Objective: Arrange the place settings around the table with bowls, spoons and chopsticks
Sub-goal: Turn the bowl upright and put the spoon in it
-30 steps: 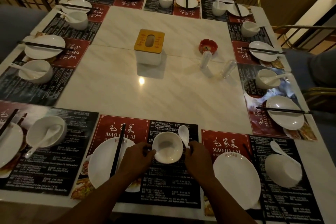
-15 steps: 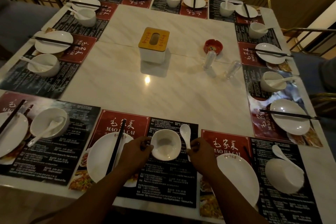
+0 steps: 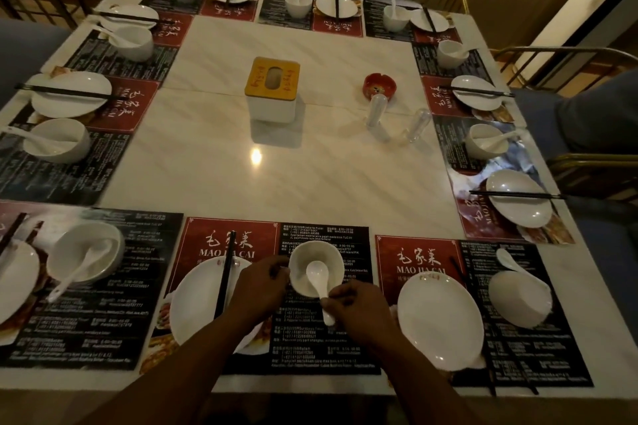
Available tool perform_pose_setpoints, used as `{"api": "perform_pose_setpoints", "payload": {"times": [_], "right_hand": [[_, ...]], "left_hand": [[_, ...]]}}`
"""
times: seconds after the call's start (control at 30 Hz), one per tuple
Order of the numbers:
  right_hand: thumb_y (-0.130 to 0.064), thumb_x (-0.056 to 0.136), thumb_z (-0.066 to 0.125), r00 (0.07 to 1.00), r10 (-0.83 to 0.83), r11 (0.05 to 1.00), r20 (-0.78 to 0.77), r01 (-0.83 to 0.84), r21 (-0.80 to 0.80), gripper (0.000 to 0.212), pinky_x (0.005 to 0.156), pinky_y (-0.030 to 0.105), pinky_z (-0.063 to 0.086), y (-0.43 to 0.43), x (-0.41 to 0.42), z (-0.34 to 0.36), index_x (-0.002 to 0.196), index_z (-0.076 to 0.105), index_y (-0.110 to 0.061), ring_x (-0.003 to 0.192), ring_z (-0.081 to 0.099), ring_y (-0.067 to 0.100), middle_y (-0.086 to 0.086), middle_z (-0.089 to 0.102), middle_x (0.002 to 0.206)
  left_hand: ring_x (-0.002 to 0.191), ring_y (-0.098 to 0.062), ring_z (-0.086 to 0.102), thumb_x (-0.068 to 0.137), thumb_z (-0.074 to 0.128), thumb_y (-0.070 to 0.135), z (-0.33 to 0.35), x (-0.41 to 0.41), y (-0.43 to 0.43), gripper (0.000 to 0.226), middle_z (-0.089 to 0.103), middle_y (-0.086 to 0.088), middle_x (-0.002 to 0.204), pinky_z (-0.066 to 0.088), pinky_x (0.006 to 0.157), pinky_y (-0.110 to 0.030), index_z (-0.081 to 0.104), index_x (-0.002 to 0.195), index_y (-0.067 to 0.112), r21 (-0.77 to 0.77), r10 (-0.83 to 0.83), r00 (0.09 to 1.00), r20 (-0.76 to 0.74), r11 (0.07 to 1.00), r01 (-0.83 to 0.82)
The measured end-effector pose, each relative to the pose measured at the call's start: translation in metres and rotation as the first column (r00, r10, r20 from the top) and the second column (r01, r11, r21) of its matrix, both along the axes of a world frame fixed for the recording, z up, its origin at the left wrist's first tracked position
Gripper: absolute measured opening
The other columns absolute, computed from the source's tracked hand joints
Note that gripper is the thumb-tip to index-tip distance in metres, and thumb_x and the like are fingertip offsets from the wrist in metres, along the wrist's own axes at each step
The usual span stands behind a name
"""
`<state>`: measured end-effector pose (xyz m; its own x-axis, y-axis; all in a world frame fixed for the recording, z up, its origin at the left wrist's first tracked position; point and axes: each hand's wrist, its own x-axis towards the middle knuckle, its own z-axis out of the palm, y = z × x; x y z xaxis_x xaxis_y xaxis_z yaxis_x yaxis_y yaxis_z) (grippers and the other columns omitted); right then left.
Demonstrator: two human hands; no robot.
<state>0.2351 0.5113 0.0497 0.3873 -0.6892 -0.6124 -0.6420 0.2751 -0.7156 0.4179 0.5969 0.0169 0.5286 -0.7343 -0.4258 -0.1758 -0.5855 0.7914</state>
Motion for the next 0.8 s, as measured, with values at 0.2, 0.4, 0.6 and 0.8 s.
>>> {"api": "perform_pose_setpoints", "payload": {"times": [0.2,0.4,0.6,0.8], "right_hand": [[-0.02,0.076,0.085,0.994,-0.092,0.994,-0.056,0.089,-0.063,0.028,0.064,0.031,0.062,0.002,0.01,-0.012,0.092,0.062,-0.017,0.074,0.072,0.016,0.004,0.071,0.091],[-0.015,0.075,0.086,0.984,-0.17,0.985,-0.052,0.169,-0.012,0.033,0.061,0.034,0.063,0.003,0.012,-0.014,0.095,0.059,-0.013,0.077,0.074,0.02,0.009,0.07,0.096],[-0.015,0.073,0.087,0.977,-0.213,0.977,-0.023,0.213,0.004,0.039,0.062,0.041,0.063,0.003,0.012,-0.012,0.098,0.057,-0.013,0.076,0.074,0.022,0.01,0.069,0.097],[-0.022,0.095,0.065,0.954,-0.297,0.95,-0.036,0.299,0.09,0.022,0.057,0.038,0.062,-0.006,0.013,-0.006,0.111,0.056,-0.011,0.071,0.075,0.024,0.015,0.07,0.096]], "left_hand": [[0.1,-0.007,0.06,0.098,0.055,0.02,0.002,0.008,0.0,0.029,0.067,0.007,0.117,0.053,0.09,-0.032,0.063,0.125,0.025,0.008,-0.112,0.99,0.086,0.994,0.112],[0.1,-0.007,0.061,0.095,0.063,0.02,0.002,0.012,-0.002,0.035,0.068,0.001,0.123,0.049,0.087,-0.025,0.06,0.13,0.02,-0.013,-0.134,0.99,0.051,0.991,0.135],[0.102,-0.011,0.064,0.093,0.065,0.019,0.004,0.014,-0.007,0.036,0.068,-0.001,0.119,0.053,0.089,-0.031,0.06,0.128,0.022,-0.017,-0.169,0.985,0.048,0.985,0.17],[0.092,-0.008,0.063,0.089,0.069,0.015,0.005,0.015,-0.01,0.04,0.068,0.001,0.11,0.052,0.08,-0.026,0.06,0.127,0.022,-0.009,-0.173,0.984,0.03,0.985,0.173]]}}
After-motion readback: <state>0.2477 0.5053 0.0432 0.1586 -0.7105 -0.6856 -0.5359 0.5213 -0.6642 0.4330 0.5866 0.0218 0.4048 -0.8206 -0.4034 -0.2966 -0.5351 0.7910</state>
